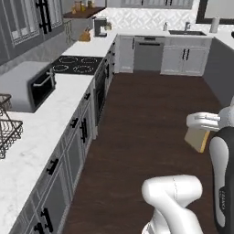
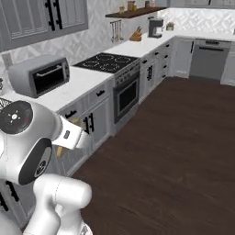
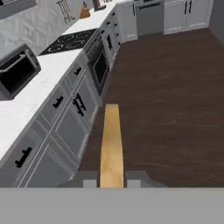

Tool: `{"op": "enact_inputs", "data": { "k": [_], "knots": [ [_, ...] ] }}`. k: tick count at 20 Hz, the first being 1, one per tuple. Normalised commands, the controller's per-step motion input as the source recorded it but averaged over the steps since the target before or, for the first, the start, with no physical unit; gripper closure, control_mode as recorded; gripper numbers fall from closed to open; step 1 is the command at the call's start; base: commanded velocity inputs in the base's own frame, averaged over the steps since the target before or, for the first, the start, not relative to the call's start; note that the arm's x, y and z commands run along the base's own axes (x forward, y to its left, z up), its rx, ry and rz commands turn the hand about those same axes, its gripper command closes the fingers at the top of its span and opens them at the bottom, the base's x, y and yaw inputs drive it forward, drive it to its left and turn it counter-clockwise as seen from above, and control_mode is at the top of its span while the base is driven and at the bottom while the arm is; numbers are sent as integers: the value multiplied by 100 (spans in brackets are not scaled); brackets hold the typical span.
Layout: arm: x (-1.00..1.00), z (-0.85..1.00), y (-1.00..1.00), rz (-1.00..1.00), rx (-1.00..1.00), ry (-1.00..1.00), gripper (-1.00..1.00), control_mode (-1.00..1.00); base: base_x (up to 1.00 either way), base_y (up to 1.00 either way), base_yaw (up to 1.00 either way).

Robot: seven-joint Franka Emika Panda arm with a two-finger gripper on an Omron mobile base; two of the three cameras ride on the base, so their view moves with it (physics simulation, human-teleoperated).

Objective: Start the toaster. Once the lever pops up, take the bread to the plate on the dining counter.

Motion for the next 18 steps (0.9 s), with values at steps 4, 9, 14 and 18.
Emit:
{"op": "enact_inputs", "data": {
  "k": [4, 9, 14, 18],
  "knots": [
    [0, 0, 0, 0, 0, 0, 100, 100, 0, 9, -94],
    [0, 0, 0, 0, 0, 0, 100, 100, 0, 12, -93],
    [0, 0, 0, 0, 0, 0, 100, 100, 62, 25, -69],
    [0, 0, 0, 0, 0, 0, 100, 100, 100, 22, -23]
  ]
}}
